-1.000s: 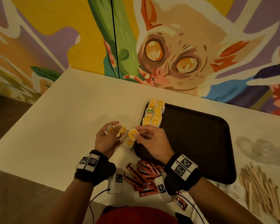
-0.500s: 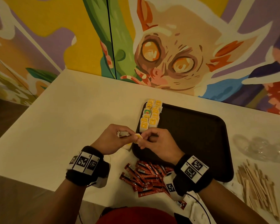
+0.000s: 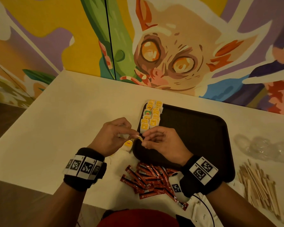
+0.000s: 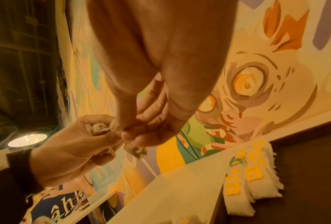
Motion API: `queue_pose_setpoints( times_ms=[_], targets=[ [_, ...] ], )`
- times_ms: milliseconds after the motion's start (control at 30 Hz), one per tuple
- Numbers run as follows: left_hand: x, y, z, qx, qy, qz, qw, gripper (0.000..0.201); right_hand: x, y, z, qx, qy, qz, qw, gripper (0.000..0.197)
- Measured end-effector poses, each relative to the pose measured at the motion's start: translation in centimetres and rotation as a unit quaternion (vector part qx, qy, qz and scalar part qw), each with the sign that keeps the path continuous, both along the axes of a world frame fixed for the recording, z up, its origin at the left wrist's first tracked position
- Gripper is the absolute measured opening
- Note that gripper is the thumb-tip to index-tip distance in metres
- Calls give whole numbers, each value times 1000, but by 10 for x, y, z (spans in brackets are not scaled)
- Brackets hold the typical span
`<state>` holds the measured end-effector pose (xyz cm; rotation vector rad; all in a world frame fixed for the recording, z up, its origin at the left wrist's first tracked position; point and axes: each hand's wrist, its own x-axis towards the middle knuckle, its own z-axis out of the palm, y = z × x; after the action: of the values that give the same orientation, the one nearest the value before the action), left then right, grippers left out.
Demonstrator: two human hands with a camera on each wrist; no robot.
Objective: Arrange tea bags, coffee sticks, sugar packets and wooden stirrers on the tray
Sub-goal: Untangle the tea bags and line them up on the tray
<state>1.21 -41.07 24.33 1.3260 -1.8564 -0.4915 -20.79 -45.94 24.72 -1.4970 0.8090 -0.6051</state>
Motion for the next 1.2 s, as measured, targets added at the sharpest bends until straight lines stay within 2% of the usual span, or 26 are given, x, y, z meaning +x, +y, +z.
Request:
queue_pose_setpoints(
  times_ms=[200, 300, 367, 433, 667, 967, 1133, 1200],
  targets=[
    [1, 5, 5, -78, -11, 3, 997, 12, -1, 1, 3, 8, -8, 26, 1000, 30],
    [0, 7, 4, -99, -13, -9, 995, 15, 0, 0, 5, 15, -9, 40, 999, 38],
    [1, 7, 1, -96, -11, -5, 995, 20, 1, 0, 6, 1, -3, 47, 999, 32],
    [1, 6, 0, -83, -15, 4, 996, 26, 2, 1, 8, -8, 2, 41, 999, 24],
    [-3, 5, 4, -20, 8, 1, 1000, 11, -3, -3, 8, -39, 49, 38, 997, 7],
    [-21, 0, 0, 94, 2, -3, 996, 9, -3, -6, 5, -29, 35, 15, 999, 6],
    [-26, -2, 1, 159, 40, -14, 986, 30, -8, -7, 10, -35, 23, 2, 999, 7],
    [-29, -2, 3, 177, 53, -28, 982, 31, -10, -9, 12, -38, 22, -3, 999, 6]
  ],
)
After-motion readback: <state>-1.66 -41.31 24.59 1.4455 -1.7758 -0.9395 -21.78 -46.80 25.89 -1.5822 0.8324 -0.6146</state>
